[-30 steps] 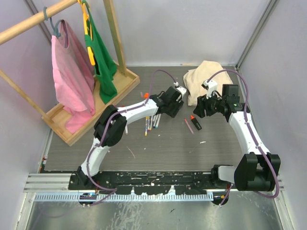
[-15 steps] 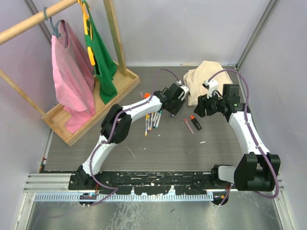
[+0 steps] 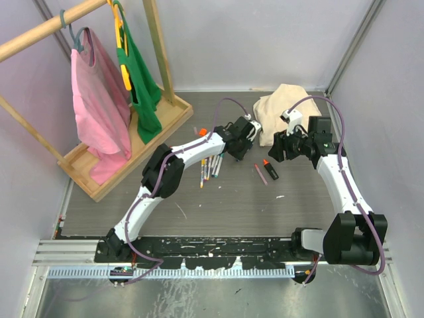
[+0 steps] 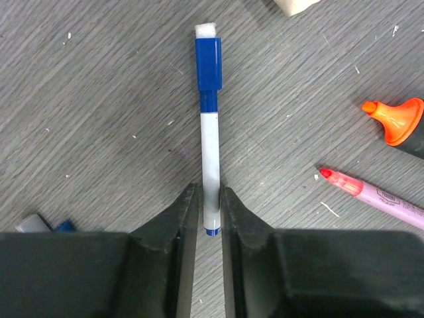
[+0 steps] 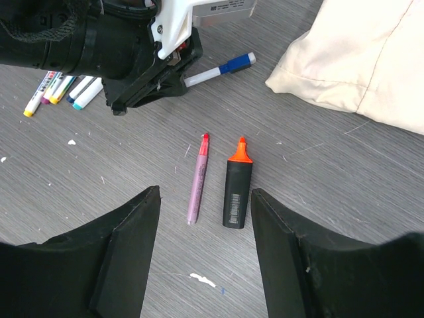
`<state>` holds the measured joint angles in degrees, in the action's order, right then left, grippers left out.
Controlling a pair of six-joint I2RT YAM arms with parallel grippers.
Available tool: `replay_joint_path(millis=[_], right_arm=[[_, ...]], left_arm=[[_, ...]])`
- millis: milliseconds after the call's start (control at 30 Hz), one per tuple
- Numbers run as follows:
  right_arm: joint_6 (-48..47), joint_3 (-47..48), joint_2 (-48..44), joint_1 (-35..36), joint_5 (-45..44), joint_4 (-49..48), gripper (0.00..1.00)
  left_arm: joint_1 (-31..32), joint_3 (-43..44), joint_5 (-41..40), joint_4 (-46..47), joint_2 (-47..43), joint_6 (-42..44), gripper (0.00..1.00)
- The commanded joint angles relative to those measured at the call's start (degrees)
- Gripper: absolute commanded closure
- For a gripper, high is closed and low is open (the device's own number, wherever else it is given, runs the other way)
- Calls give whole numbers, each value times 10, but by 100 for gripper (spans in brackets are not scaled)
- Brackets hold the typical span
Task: Open the pen caps
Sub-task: Pick up the pen from the center of the board.
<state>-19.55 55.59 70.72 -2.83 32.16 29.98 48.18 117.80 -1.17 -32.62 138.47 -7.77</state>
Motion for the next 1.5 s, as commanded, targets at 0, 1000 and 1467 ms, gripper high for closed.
replay_joint_path(millis=[0,1000,1467], right_arm=[[5,1,-21,-4,4,-24,38],[12,-1,-35,-14,35,-25,38],[39,-21,-95,-31,194,-42,38]], left_arm=[[-7,23,11,-3,1,3,82],[-13,-55,33,50,-70,-3,100],[-14,-420,55,361,-365,-100,100]])
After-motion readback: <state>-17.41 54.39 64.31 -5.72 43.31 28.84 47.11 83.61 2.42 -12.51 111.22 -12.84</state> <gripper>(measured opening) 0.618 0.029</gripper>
